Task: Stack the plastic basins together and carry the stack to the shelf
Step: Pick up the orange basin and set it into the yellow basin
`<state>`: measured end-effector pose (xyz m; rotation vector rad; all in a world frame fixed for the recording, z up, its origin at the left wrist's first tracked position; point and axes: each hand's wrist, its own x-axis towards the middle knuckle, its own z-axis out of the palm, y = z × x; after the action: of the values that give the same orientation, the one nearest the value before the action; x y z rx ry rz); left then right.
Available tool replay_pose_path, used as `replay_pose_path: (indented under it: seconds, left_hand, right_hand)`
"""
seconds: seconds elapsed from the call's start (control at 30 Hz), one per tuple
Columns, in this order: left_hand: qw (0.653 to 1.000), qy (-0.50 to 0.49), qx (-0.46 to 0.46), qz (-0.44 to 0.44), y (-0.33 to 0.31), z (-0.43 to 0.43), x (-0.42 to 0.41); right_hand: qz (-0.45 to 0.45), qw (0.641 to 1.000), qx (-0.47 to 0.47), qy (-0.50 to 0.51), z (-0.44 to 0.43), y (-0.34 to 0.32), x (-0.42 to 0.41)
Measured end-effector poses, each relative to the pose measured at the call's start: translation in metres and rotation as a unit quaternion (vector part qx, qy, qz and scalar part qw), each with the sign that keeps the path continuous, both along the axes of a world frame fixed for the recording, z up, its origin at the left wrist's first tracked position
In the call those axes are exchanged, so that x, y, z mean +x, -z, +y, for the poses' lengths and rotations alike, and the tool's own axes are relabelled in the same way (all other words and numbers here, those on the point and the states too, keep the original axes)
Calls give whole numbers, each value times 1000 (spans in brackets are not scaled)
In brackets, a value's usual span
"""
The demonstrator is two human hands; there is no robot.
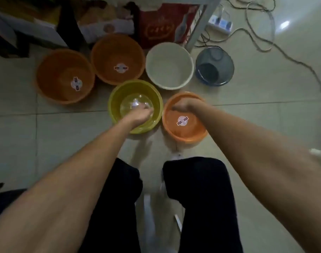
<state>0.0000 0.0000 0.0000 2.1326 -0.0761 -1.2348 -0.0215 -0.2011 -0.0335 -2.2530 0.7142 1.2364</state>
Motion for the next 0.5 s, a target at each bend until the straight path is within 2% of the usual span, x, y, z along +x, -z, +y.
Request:
replay_pose_path:
  seconds: [0.07,0.13,0.23,0.3,0.4,0.5]
  left_hand:
    - [1000,-19,-15,-6,26,-6,-6]
    - [999,-12,-26,-13,44,-18,-22]
    - [997,-43,-65,26,67,-34,-48]
    - [994,-9,-91,63,90,-42,-66]
    - [995,-41,-58,75,156,-64,-70]
    - [992,-79,-53,78,219,-89,-81]
  right_hand:
    - [10,1000,20,22,-2,19,-13]
    - [24,999,-16,26,-9,45,-30]
    - [72,997,-36,2,-27,105,-52]
    - [85,996,-23,2,-34,118,-70]
    - [81,996,-29,26,-56,131,-73]
    - [61,991,-67,97,-91,166,-78]
